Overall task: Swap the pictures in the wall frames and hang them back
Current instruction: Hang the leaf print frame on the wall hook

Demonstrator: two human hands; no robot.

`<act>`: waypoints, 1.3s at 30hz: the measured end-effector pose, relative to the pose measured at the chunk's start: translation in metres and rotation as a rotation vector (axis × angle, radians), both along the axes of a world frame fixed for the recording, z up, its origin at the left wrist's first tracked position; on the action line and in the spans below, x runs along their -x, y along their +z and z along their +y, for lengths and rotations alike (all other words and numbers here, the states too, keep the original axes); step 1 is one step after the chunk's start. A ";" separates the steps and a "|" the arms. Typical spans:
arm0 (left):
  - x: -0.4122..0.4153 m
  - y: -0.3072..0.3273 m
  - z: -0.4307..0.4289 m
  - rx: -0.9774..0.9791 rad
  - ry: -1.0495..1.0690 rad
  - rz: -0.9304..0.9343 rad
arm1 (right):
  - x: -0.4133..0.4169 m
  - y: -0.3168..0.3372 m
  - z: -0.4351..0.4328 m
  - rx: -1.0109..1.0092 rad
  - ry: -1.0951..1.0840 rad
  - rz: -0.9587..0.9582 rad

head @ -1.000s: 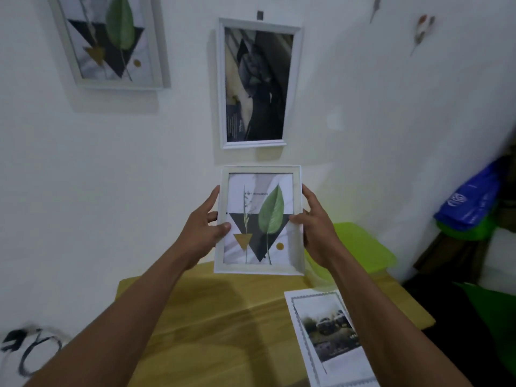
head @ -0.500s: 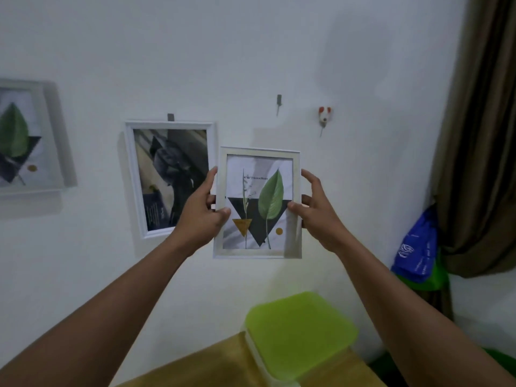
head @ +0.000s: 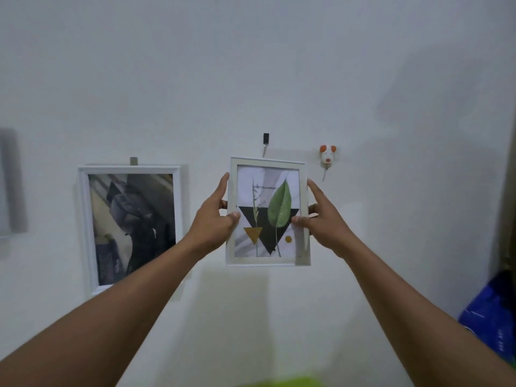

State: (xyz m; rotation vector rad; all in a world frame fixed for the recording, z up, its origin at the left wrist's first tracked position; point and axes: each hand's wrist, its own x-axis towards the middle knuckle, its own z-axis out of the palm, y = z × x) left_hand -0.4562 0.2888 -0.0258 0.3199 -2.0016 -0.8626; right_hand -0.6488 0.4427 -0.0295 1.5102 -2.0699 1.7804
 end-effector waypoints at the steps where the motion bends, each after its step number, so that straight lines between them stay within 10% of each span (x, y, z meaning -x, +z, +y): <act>1: 0.006 0.003 -0.002 0.009 0.009 -0.009 | 0.007 0.001 -0.004 0.009 0.012 -0.026; 39: 0.115 0.044 -0.079 0.118 0.270 0.088 | 0.109 0.056 -0.107 0.132 0.119 0.068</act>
